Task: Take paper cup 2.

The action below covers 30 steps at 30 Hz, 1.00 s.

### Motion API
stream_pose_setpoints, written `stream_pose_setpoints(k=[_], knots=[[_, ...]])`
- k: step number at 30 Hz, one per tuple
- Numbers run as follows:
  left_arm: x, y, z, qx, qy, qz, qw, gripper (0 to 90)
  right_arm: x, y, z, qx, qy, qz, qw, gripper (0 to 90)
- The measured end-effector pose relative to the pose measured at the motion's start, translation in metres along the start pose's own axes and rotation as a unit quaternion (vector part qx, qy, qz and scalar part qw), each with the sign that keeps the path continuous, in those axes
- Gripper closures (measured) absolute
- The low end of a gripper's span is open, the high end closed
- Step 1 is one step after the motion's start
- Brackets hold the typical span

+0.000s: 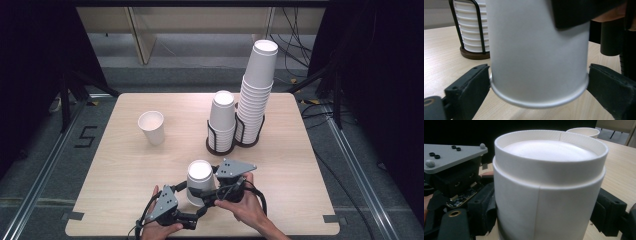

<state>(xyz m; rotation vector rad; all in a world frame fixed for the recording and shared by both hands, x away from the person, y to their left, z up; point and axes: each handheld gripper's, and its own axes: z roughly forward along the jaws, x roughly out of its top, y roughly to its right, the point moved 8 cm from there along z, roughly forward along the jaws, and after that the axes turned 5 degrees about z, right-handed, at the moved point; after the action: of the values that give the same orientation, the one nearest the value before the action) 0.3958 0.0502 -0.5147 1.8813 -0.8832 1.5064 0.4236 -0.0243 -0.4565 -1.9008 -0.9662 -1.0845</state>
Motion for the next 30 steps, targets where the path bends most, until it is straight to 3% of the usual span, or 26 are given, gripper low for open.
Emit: stream_pose_setpoints(k=[2,8,12,18,19,22,30], knots=[[0.001,0.0,0.0,0.001,0.001,0.001,1.0,2.2,0.002,-0.002,0.002,0.002,0.012,-0.007,0.9999,20.2],[0.001,0.0,0.0,0.001,0.003,0.0,1.0,0.3,0.001,-0.008,0.004,0.021,0.012,0.001,0.9997,20.2],[0.002,0.001,0.001,-0.004,0.013,-0.003,0.9999,0.0,0.002,-0.009,0.004,0.017,0.019,-0.007,0.9997,20.2],[0.002,0.001,0.001,-0.003,0.007,-0.002,1.0,0.0,0.004,-0.01,0.006,0.029,0.031,-0.001,0.9991,20.2],[0.003,0.001,0.002,-0.007,0.016,-0.004,0.9998,0.0,0.003,-0.01,0.005,0.028,0.028,0.0,0.9992,20.2],[0.001,0.001,0.001,-0.005,0.008,-0.003,1.0,0.0,0.003,-0.016,0.006,0.043,0.027,0.012,0.9987,20.2],[0.002,0.003,0.002,-0.006,0.012,0.002,0.9999,0.3,0.002,-0.018,0.006,0.04,0.024,0.01,0.9988,20.2]])
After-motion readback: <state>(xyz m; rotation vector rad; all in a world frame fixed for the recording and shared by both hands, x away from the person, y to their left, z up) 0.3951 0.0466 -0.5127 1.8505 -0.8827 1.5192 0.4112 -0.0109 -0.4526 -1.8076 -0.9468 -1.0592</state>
